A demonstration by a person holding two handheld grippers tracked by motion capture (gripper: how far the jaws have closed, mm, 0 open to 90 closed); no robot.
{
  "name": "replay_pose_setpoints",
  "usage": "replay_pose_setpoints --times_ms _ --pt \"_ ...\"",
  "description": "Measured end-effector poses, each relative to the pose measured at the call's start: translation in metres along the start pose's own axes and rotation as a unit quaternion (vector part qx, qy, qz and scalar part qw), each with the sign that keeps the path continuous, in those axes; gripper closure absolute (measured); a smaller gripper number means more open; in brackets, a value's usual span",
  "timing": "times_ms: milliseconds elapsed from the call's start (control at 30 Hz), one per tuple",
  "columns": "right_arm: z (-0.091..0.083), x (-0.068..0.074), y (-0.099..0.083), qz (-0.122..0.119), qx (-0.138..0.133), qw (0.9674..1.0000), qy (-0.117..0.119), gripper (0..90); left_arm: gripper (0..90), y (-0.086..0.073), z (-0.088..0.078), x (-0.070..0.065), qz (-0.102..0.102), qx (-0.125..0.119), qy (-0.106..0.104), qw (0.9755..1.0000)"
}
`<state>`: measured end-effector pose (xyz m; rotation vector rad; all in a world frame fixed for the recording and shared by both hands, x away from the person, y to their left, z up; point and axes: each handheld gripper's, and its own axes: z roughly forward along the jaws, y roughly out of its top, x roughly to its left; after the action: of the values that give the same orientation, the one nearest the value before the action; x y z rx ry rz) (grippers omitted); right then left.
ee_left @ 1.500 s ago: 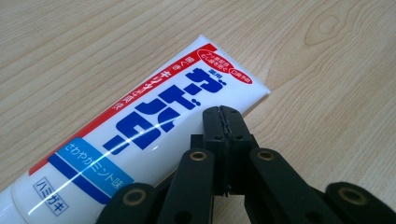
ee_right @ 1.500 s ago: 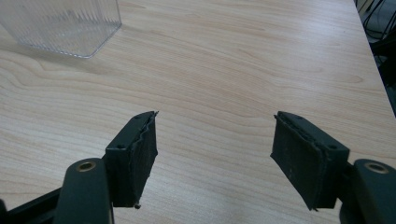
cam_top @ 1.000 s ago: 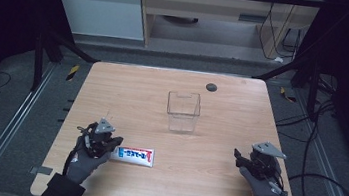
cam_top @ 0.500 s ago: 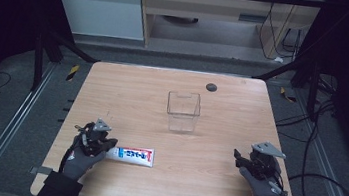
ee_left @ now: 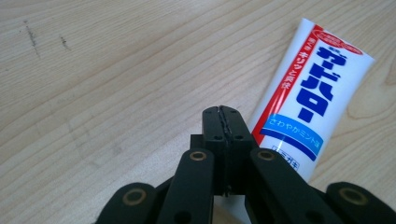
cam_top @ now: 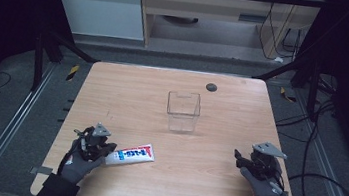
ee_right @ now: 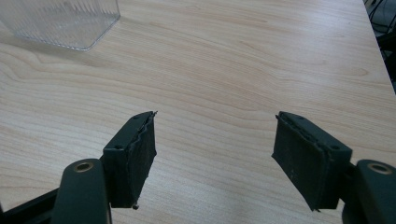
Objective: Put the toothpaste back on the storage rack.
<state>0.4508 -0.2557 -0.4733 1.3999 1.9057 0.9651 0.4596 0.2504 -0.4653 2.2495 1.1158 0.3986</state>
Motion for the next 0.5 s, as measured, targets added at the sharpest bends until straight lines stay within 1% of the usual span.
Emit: replay_pose_setpoints --times_ms 67,233,400,500 --pt "0.0 0.0 0.0 -0.001 0.0 1.0 -0.001 29.4 89.4 -0.002 -0.002 -0.002 -0.002 -0.001 -0.004 1.0" --pt "0.0 0.0 0.0 -0.001 0.0 1.0 -0.001 29.3 89.4 -0.007 -0.006 -0.008 0.004 0.002 -0.007 1.0" --pt "0.0 0.0 0.0 -0.001 0.0 1.0 -0.001 29.2 89.4 -0.007 -0.007 -0.012 0.008 0.004 -0.01 0.9999" --pt "0.0 0.0 0.0 0.0 0.0 1.0 -0.001 29.1 89.4 -0.007 -0.007 -0.014 0.006 0.005 -0.012 0.9999"
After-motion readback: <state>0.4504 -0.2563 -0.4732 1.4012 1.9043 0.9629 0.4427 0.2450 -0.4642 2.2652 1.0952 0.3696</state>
